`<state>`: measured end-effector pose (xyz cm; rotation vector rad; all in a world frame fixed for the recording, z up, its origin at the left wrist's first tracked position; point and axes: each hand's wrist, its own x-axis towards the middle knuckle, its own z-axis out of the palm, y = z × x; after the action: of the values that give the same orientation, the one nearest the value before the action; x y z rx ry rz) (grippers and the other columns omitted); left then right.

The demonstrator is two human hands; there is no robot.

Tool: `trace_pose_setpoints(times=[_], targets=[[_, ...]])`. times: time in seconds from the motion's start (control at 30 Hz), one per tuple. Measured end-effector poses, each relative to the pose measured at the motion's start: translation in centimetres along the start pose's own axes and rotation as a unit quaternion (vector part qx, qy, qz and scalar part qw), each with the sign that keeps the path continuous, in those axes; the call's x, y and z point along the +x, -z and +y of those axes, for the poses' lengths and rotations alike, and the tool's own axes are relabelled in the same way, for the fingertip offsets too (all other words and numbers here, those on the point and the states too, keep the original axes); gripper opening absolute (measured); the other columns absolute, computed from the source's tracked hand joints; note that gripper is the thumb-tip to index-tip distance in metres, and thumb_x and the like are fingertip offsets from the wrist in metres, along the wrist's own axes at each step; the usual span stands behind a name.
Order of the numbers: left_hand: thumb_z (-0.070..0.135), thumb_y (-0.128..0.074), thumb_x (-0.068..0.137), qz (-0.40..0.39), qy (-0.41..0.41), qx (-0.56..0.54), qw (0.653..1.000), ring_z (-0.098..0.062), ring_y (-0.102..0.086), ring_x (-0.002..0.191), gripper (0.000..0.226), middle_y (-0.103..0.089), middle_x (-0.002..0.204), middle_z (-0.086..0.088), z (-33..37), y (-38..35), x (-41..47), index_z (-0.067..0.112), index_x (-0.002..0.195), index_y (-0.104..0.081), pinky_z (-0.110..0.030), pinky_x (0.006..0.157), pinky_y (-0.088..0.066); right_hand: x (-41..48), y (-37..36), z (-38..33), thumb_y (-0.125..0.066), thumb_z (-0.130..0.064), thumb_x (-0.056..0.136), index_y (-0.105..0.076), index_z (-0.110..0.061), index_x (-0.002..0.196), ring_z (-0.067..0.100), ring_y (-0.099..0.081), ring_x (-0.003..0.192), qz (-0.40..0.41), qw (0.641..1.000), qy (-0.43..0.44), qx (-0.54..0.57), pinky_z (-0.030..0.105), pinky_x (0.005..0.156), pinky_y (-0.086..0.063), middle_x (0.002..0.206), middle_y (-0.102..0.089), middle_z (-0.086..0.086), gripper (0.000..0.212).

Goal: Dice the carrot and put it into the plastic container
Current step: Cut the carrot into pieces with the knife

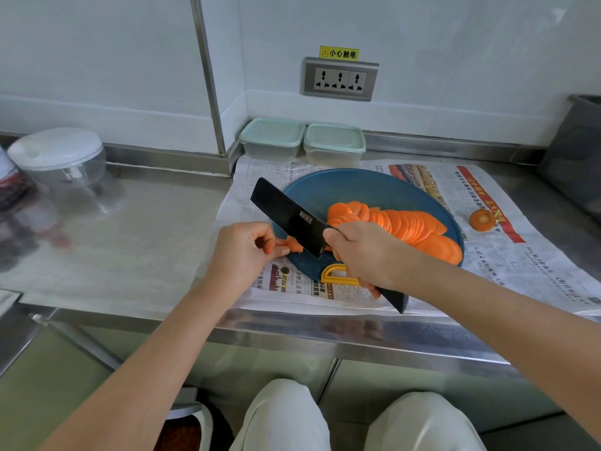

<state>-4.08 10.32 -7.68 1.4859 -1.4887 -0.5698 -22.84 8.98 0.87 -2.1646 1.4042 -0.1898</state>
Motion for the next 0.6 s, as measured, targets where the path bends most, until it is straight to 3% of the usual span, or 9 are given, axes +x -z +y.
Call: trace_pose_setpoints(times=[0.07, 0.2, 0.23, 0.33, 0.43, 0.5, 0.6], targets=[[0.001, -0.072, 0.078, -0.002, -0.002, -0.007, 1.000, -0.008, -0.072, 0.085, 0.039, -0.073, 0.077, -0.004, 0.2, -0.1, -0.1, 0.013, 0.055, -0.043, -0.041, 0.082, -0.057, 0.1, -0.1, 0.1, -0.022, -0.023, 0.106, -0.039, -0.019, 0.073, 0.007, -0.038, 0.054, -0.003, 1.000, 0.013, -0.004, 0.023, 0.049, -0.041, 0.069, -0.038, -0.001, 0.037], [0.000, -0.073, 0.078, 0.003, -0.005, -0.004, 1.000, -0.010, -0.072, 0.083, 0.042, -0.072, 0.073, -0.007, 0.4, 0.0, -0.1, 0.014, 0.054, -0.042, -0.041, 0.081, -0.057, 0.7, -0.6, 0.8, -0.022, -0.026, 0.104, -0.053, -0.012, 0.092, 0.007, -0.037, 0.056, 0.007, 1.000, 0.002, 0.009, 0.003, 0.065, -0.039, 0.070, -0.040, -0.003, 0.036], [0.001, -0.074, 0.077, 0.009, -0.008, 0.009, 1.000, -0.014, -0.072, 0.082, 0.043, -0.070, 0.070, -0.009, 0.3, 0.0, -0.1, 0.016, 0.053, -0.042, -0.043, 0.081, -0.057, 0.9, -0.7, 0.8, -0.022, -0.027, 0.104, -0.052, -0.015, 0.088, 0.008, -0.038, 0.056, 0.006, 1.000, 0.002, 0.007, 0.001, 0.064, -0.038, 0.069, -0.042, -0.002, 0.036], [0.005, -0.077, 0.075, 0.026, -0.015, 0.045, 0.999, -0.030, -0.069, 0.078, 0.047, -0.062, 0.063, -0.013, 0.2, 0.1, 0.0, 0.022, 0.050, -0.041, -0.049, 0.077, -0.055, 1.1, -0.9, 0.7, -0.020, -0.027, 0.104, -0.037, -0.023, 0.071, 0.010, -0.041, 0.052, -0.004, 1.000, 0.001, -0.003, 0.011, 0.049, -0.043, 0.067, -0.044, 0.000, 0.037], [0.006, -0.078, 0.075, 0.026, -0.015, 0.052, 0.998, -0.031, -0.069, 0.077, 0.046, -0.061, 0.062, -0.014, 0.0, 0.1, 0.1, 0.020, 0.050, -0.041, -0.048, 0.076, -0.055, 1.1, -1.1, 0.5, -0.021, -0.021, 0.105, -0.036, -0.020, 0.073, 0.016, -0.044, 0.050, -0.024, 0.999, -0.005, 0.030, 0.025, 0.044, -0.045, 0.068, -0.042, 0.004, 0.035], [0.006, -0.078, 0.075, 0.028, -0.015, 0.050, 0.998, -0.026, -0.070, 0.077, 0.047, -0.062, 0.061, -0.012, 0.2, 0.2, 0.1, 0.021, 0.050, -0.041, -0.046, 0.078, -0.055, 1.1, -1.2, 0.5, -0.021, -0.026, 0.105, -0.043, -0.015, 0.080, 0.017, -0.044, 0.050, -0.017, 0.999, -0.016, 0.032, 0.017, 0.038, -0.042, 0.066, -0.043, 0.005, 0.034], [0.004, -0.077, 0.075, 0.033, -0.011, 0.044, 0.998, -0.014, -0.071, 0.079, 0.047, -0.062, 0.060, -0.009, 0.3, 0.1, 0.1, 0.020, 0.049, -0.041, -0.041, 0.078, -0.056, 1.2, -1.4, 0.4, -0.021, -0.031, 0.104, -0.039, -0.018, 0.072, 0.014, -0.042, 0.051, 0.000, 1.000, -0.013, 0.012, 0.014, 0.036, -0.039, 0.065, -0.045, 0.004, 0.039]])
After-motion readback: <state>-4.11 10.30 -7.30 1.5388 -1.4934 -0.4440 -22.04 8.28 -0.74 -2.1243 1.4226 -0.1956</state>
